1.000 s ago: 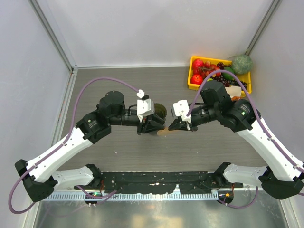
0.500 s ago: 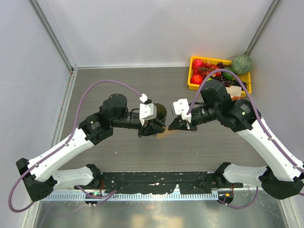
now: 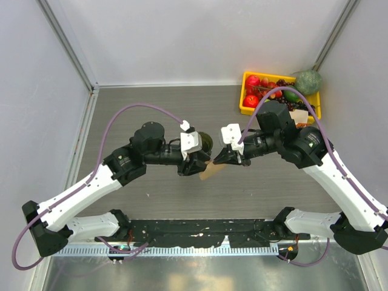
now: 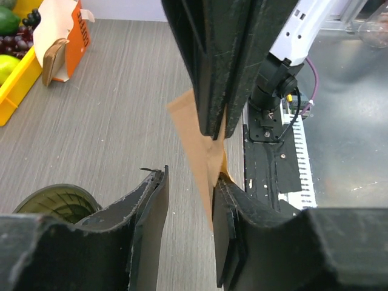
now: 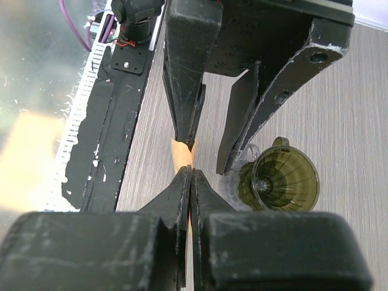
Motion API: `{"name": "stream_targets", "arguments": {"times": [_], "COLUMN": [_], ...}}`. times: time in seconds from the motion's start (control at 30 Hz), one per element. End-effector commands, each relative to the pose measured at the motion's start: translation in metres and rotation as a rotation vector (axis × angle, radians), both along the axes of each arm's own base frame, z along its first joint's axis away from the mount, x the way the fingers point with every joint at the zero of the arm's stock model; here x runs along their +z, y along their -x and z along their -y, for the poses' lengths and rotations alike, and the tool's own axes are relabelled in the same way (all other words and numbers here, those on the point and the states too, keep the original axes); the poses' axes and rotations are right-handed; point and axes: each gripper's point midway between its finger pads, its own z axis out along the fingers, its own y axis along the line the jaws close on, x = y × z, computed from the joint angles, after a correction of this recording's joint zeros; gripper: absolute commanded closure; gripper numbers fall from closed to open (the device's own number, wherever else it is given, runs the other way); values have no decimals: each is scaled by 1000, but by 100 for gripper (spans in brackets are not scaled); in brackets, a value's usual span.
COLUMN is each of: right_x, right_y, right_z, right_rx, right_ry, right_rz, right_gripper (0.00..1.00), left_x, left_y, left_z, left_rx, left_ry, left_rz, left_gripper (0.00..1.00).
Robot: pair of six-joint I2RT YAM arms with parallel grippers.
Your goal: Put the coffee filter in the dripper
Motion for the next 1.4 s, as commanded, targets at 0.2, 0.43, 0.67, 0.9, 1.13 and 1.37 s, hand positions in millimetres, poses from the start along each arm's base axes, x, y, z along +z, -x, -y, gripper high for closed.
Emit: {"name": "stream_targets", "arguments": {"times": [0.2, 0.43, 0.67, 0.9, 1.13, 1.37], "right_x": [28, 46, 48, 30, 27, 30], "right_y": [0, 0, -3, -4, -7, -9], "right_z": [-6, -6, -9, -10, -11, -11], "right_rx": [-6, -15, -16, -12, -20, -33], "right_ry": [-82, -125, -137, -105, -99, -106], "right_rz": [26, 24, 5, -27, -31, -23], "right_gripper": [95, 95, 94, 95, 95, 94], "left_x": [3, -7, -4, 22, 42, 46], "left_y": [-11, -10, -11, -4, -1, 3], "left_z": [0, -6, -11, -6, 2, 5], "left_rx": [67, 85, 93, 53, 21, -5], "left_ry": [45, 48, 77, 147, 196, 190], "left_rz": [35, 31, 18, 2, -29, -54], "left_gripper": [64, 60, 72, 82, 83, 100]}}
